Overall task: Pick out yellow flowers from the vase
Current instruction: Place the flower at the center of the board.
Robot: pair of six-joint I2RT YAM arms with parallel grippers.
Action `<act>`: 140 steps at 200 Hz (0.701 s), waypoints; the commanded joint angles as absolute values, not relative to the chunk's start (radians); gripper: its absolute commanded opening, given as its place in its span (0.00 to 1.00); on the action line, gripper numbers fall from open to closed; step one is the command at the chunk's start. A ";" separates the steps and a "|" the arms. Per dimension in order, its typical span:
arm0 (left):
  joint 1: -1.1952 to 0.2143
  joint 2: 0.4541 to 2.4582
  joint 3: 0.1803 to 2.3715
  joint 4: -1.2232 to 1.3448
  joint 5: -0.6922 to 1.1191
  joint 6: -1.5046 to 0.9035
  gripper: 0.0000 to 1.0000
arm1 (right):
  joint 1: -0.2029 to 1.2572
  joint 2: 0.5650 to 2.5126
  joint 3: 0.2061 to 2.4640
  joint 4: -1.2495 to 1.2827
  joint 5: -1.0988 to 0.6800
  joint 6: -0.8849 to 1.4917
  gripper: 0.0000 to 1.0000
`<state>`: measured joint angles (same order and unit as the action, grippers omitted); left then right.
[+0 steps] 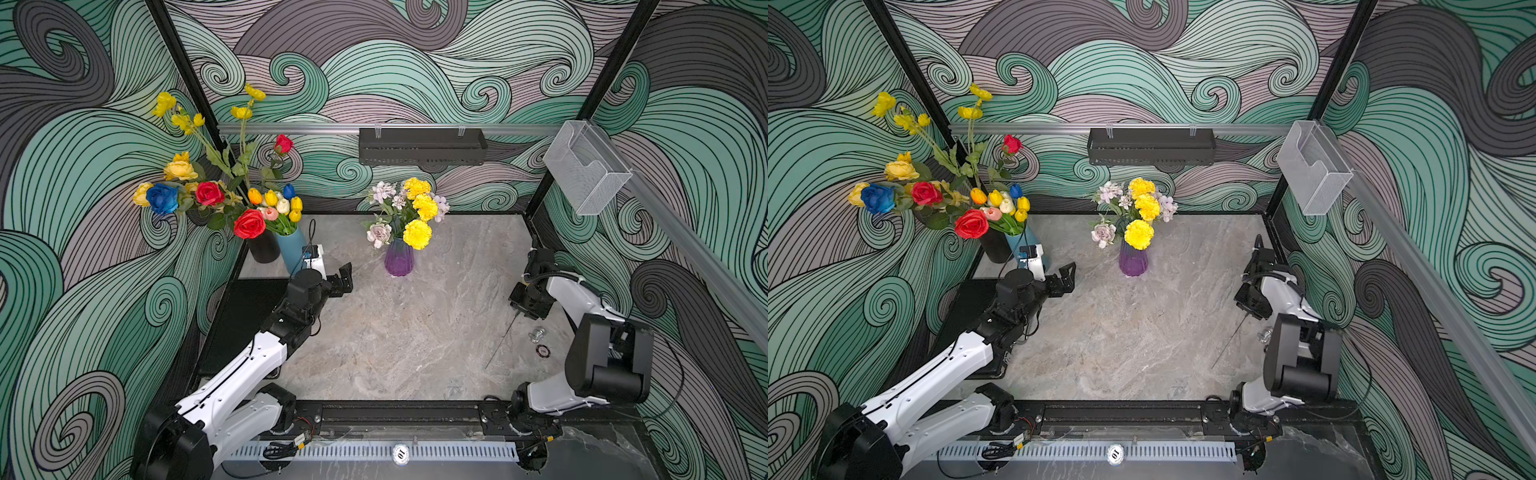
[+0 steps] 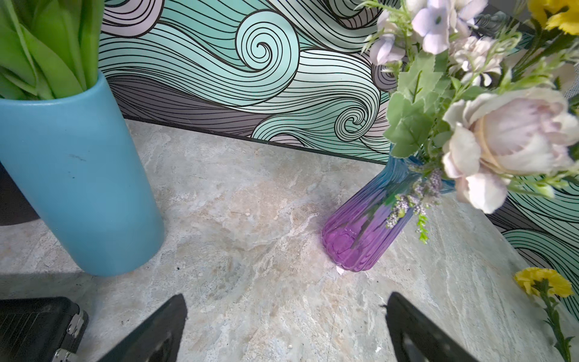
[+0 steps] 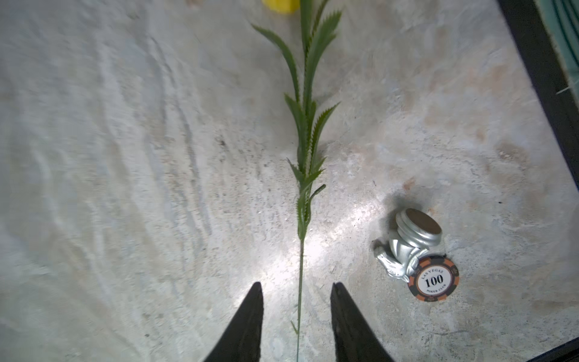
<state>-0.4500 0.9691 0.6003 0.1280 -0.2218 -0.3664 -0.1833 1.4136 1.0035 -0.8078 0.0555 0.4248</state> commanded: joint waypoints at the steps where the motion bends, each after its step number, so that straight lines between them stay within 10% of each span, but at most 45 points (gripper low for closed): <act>1: -0.455 0.964 0.624 0.156 -0.143 -0.358 0.96 | -0.166 1.303 0.985 -0.780 -0.012 0.409 0.44; 79: -0.483 1.034 0.747 0.216 0.248 -0.286 0.78 | -0.018 0.979 0.929 -0.495 -0.196 0.405 0.57; 140: -0.650 1.135 0.834 0.174 0.168 -0.083 0.71 | 0.029 0.842 0.792 -0.217 -0.231 0.402 0.63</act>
<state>-0.5827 1.0954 0.7486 0.1902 0.2062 -0.2176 0.0193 0.8845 0.8299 -0.3717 -0.1986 0.4004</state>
